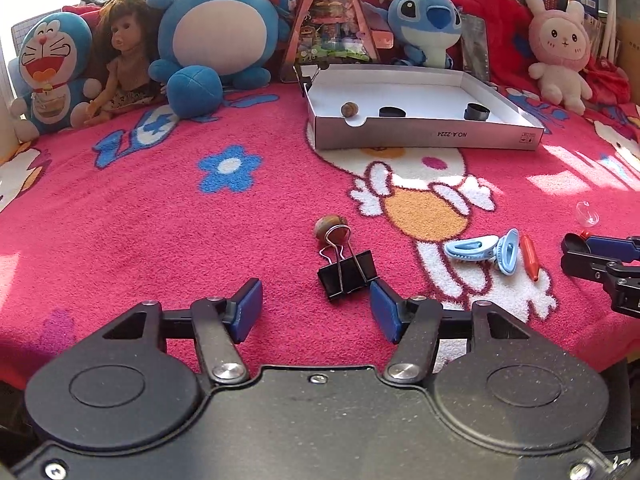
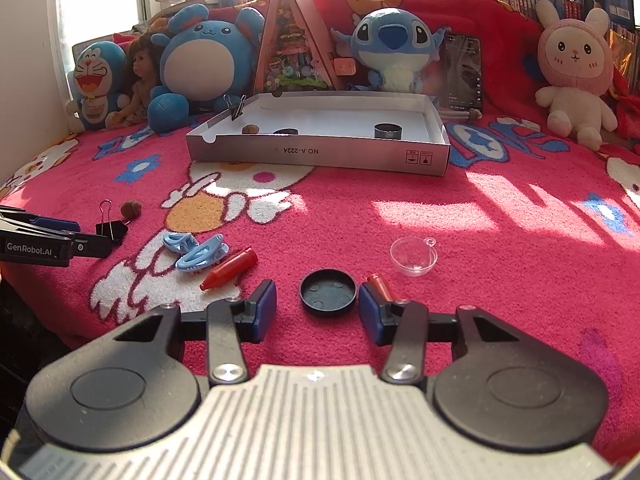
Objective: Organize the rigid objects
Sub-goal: 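Grasp the black binder clip with the left tool while the right tool grasps a flat black lid, then carry the binder clip with the left tool while the right tool carries the lid into the box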
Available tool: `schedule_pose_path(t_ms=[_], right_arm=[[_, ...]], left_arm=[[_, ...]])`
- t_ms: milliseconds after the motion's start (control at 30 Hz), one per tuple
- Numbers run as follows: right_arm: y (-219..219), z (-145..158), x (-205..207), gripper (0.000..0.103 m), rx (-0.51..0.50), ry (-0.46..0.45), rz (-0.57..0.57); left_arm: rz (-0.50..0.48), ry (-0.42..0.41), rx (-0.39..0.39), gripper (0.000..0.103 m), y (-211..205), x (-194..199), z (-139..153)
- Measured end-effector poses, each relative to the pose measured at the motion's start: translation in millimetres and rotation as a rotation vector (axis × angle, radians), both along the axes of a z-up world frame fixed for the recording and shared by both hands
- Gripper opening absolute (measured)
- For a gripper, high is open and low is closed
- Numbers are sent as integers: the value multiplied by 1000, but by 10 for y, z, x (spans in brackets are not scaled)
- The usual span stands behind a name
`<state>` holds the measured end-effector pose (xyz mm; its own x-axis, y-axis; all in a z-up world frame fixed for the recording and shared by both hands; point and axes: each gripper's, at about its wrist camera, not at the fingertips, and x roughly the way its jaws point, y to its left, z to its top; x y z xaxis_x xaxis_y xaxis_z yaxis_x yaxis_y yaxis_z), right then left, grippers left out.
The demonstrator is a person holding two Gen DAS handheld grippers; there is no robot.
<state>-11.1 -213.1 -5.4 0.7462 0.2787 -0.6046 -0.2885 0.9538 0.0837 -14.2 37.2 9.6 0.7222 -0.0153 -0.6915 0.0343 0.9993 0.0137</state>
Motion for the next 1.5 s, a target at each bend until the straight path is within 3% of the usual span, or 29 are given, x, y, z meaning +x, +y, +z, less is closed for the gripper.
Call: schedule_pose_path(t_ms=[67,267,400,467,500,533,733,967,1133,1500], right_arm=[[13,-1,6,53,-7,-6,-1],[67,-22,-9,53,-30,-27,-13],[95,-47,-25,52,-52,-45,-27],[115,-55,-36,45,-65,-50,-30],[123,-54,-45,37,-71,-55,-33],[128,-46,-51,36,-73,-57,-32],[135,55,-36,36,-61,-88,-20],[114,163,194,36,-11,-73,-65],[118,226,380,36,8,-61,-95],[125,332,707,36,20,-44,-118]], left_arm=[[-17,-7,-22,70,-59,-9,1],[52,-10,-33,62,-163,87,-68],[85,-34,-34,34,-175,119,-78],[89,-38,-26,33,-193,116,-75],[86,-41,-25,33,-201,110,-72],[79,-42,-27,33,-208,105,-63],[48,-41,-45,33,-220,116,11],[19,-95,-44,33,-280,176,167],[-7,-108,-79,33,-320,297,284],[-42,-156,-72,33,-382,657,562]])
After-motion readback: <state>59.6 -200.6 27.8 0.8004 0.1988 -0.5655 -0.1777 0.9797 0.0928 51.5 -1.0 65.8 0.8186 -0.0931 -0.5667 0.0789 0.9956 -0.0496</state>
